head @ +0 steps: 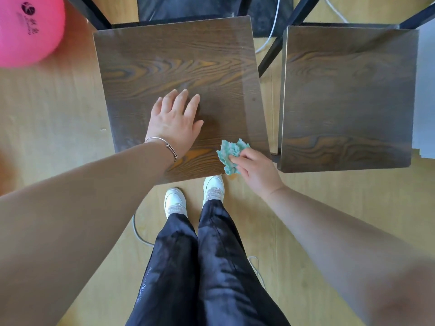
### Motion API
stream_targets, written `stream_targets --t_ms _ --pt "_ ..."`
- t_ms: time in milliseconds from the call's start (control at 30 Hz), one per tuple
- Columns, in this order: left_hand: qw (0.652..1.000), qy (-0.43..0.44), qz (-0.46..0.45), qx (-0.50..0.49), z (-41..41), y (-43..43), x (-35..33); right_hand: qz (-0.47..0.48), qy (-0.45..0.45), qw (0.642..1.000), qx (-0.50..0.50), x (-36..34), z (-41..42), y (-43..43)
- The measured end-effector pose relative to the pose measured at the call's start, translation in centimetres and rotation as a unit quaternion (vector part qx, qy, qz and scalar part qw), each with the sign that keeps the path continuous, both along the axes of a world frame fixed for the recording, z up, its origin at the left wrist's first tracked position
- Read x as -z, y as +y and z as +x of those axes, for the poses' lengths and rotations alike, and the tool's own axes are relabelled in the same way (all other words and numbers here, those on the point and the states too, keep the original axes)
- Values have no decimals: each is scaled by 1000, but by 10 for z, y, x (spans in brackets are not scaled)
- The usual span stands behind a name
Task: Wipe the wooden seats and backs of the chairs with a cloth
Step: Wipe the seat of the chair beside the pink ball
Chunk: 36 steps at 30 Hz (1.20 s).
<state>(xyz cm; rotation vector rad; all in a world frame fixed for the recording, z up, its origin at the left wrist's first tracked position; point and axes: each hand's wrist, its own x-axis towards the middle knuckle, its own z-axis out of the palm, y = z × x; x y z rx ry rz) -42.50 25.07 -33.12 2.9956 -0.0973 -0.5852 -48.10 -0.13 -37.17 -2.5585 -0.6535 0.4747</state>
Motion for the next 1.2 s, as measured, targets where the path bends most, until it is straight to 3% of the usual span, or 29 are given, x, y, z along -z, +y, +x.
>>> stream_targets --t_ms 267,467,833,1200 --pt "1000 -7 3 4 -4 5 -5 -3 32 999 8 -8 13 16" --pt "999 7 -6 -41 7 9 -3 16 9 998 56 -6 115 58" --pt "998 -9 -19 -52 57 17 4 -38 -31 994 101 10 290 73" --pt "999 -2 -13 -29 57 18 6 6 -34 995 92 5 272 40"
